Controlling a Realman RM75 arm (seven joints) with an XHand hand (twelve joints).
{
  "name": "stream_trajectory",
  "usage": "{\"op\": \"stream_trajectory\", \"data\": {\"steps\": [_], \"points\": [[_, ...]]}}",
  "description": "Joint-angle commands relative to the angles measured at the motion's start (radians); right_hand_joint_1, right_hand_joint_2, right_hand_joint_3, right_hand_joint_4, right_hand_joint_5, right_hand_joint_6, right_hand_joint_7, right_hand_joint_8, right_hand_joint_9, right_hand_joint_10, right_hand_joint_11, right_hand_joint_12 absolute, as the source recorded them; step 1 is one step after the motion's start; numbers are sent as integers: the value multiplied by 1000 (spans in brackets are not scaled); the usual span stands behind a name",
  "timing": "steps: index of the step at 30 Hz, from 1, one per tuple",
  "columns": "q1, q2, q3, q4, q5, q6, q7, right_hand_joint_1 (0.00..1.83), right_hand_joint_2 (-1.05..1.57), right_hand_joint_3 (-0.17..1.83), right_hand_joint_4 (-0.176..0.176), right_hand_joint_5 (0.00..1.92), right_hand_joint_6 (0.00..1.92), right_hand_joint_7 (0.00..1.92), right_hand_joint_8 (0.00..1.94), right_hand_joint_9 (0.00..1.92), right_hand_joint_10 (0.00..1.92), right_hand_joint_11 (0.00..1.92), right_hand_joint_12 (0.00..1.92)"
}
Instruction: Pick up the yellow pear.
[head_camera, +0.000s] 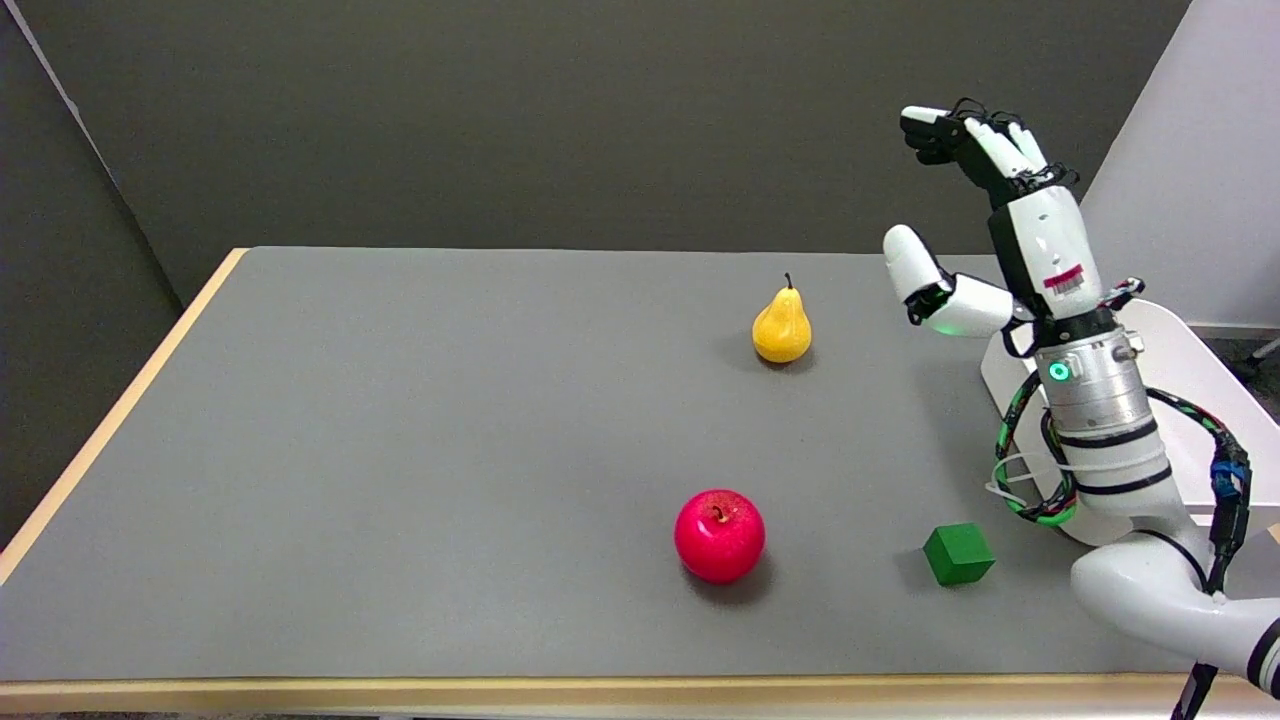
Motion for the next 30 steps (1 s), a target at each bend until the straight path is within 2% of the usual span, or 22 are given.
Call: {"op": "stream_trajectory", "data": {"steps": [1,4,8,11,13,18,27,30], "points": [[142,-20,72,-96,165,-506,2,297,640,946,-43,192,440,212,363,132,763,16,1135],[196,-24,40,-144,175,-553,2,282,621,959,-79,152,432,134,331,49,694,-1,1083],[277,-30,-23,-206,173,-602,-7,310,601,953,-106,119,439,85,308,7,613,-1,972],[349,-30,-85,-256,167,-647,-7,321,656,820,-109,137,368,87,267,-1,564,-1,897],[384,-30,-134,-287,167,-663,-7,316,590,928,-115,98,424,64,273,0,484,-1,871],[467,-55,-235,-352,158,-708,-7,324,587,924,-121,88,415,60,250,-1,449,-1,863],[500,-109,-243,-408,24,-766,-7,334,589,915,-123,88,401,69,284,-1,501,-1,894],[488,-110,-243,-401,23,-765,-7,342,662,794,-128,112,335,111,266,-1,583,-1,900]]}}
